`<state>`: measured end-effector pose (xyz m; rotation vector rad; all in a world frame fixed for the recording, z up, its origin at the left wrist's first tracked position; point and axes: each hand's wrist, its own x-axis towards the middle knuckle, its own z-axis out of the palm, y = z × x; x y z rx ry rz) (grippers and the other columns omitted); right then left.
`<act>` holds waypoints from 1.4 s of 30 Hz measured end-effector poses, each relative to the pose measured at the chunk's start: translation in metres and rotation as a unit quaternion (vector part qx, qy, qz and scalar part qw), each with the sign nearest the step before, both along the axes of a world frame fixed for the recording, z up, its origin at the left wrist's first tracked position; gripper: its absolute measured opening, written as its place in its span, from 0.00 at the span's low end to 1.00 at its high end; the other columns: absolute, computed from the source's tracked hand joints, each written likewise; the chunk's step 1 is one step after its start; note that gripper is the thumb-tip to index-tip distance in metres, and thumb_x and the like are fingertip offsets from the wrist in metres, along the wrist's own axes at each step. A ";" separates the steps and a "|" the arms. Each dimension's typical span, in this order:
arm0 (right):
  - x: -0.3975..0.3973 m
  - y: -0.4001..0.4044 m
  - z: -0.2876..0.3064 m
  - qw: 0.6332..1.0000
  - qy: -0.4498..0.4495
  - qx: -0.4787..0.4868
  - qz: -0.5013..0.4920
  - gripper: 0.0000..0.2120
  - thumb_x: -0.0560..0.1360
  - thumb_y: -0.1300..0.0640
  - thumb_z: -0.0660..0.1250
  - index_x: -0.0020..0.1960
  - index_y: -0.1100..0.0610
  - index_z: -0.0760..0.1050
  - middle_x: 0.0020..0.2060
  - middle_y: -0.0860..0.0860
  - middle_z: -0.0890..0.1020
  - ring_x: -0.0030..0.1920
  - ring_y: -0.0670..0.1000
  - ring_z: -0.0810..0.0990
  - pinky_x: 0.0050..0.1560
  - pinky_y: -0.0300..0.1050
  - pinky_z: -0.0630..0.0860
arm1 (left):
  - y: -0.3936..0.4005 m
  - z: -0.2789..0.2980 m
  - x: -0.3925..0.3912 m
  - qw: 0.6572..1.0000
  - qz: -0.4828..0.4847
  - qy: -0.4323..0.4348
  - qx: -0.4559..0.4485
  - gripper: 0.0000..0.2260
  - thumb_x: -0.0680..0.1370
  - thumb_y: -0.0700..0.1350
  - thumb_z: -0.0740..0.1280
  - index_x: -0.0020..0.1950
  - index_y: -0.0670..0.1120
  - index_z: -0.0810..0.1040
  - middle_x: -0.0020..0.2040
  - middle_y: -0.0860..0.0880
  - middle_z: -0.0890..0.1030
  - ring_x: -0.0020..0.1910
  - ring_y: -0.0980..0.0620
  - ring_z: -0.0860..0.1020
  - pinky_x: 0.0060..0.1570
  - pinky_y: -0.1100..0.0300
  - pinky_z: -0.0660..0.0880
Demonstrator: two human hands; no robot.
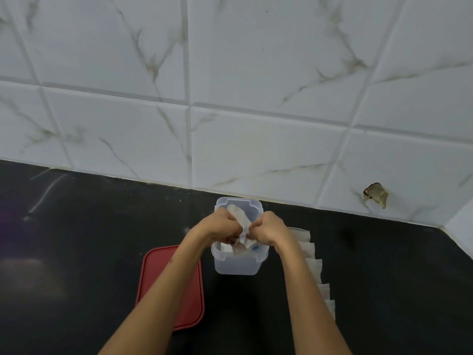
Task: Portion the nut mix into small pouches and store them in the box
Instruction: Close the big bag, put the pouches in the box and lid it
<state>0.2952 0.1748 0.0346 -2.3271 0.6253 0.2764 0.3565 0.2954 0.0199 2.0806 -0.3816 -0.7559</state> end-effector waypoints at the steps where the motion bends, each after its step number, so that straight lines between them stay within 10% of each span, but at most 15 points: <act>1: 0.002 0.001 -0.002 1.000 0.008 -0.004 0.004 0.11 0.74 0.61 0.68 0.55 0.63 0.79 0.48 0.56 0.81 0.43 0.51 0.77 0.37 0.38 0.71 | -0.001 0.000 0.002 0.999 -0.019 -0.019 0.032 0.10 0.72 0.32 0.61 0.33 0.43 0.72 0.35 0.46 0.74 0.38 0.49 0.75 0.47 0.54 0.76; 7: 0.014 0.010 -0.008 0.998 0.026 -0.045 0.027 0.05 0.78 0.59 0.64 0.47 0.61 0.74 0.38 0.53 0.76 0.35 0.48 0.73 0.28 0.37 0.63 | -0.005 -0.006 0.009 0.979 -0.045 -0.159 0.119 0.10 0.73 0.34 0.62 0.47 0.50 0.73 0.41 0.52 0.71 0.43 0.50 0.70 0.41 0.61 0.68; 10: 0.011 0.004 -0.004 0.996 0.005 -0.077 0.042 0.14 0.81 0.56 0.58 0.37 0.57 0.69 0.33 0.51 0.73 0.31 0.46 0.70 0.29 0.37 0.62 | 0.000 -0.004 0.010 0.964 -0.060 -0.224 0.133 0.16 0.76 0.38 0.63 0.63 0.44 0.77 0.54 0.48 0.80 0.55 0.49 0.76 0.68 0.51 0.65; 15: 0.006 0.000 0.012 0.991 0.033 -0.067 0.115 0.13 0.77 0.61 0.65 0.59 0.55 0.80 0.57 0.51 0.80 0.54 0.50 0.79 0.47 0.40 0.71 | 0.004 -0.004 0.017 0.944 -0.140 -0.206 0.215 0.18 0.76 0.45 0.66 0.67 0.48 0.74 0.63 0.47 0.78 0.70 0.49 0.68 0.72 0.41 0.34; 18: 0.013 0.007 0.008 0.980 0.098 -0.100 0.139 0.16 0.74 0.62 0.68 0.61 0.56 0.78 0.58 0.54 0.80 0.52 0.52 0.78 0.48 0.41 0.73 | -0.002 -0.002 0.015 0.949 -0.160 -0.184 0.200 0.21 0.76 0.42 0.69 0.69 0.46 0.73 0.66 0.44 0.76 0.70 0.47 0.67 0.74 0.48 0.52; 21: 0.024 0.011 -0.005 0.975 0.115 -0.122 0.147 0.17 0.73 0.63 0.68 0.61 0.57 0.77 0.54 0.55 0.81 0.44 0.50 0.75 0.44 0.41 0.70 | -0.008 -0.005 0.014 0.951 -0.167 -0.174 0.193 0.21 0.74 0.40 0.70 0.67 0.44 0.74 0.60 0.44 0.79 0.56 0.47 0.78 0.50 0.57 0.75; 26: 0.033 0.018 -0.017 0.964 0.150 -0.157 0.156 0.17 0.76 0.62 0.65 0.65 0.59 0.73 0.58 0.57 0.78 0.50 0.54 0.76 0.48 0.45 0.72 | -0.015 -0.011 0.010 0.924 -0.204 -0.208 0.246 0.16 0.74 0.37 0.69 0.61 0.41 0.75 0.54 0.42 0.80 0.49 0.47 0.80 0.42 0.59 0.73; 42: 0.015 0.027 -0.027 0.971 0.146 -0.157 0.101 0.17 0.78 0.62 0.62 0.67 0.60 0.70 0.60 0.58 0.75 0.60 0.55 0.75 0.58 0.46 0.71 | -0.014 -0.008 -0.009 0.899 -0.238 -0.228 0.288 0.18 0.78 0.36 0.64 0.68 0.42 0.71 0.63 0.43 0.76 0.60 0.45 0.76 0.60 0.54 0.74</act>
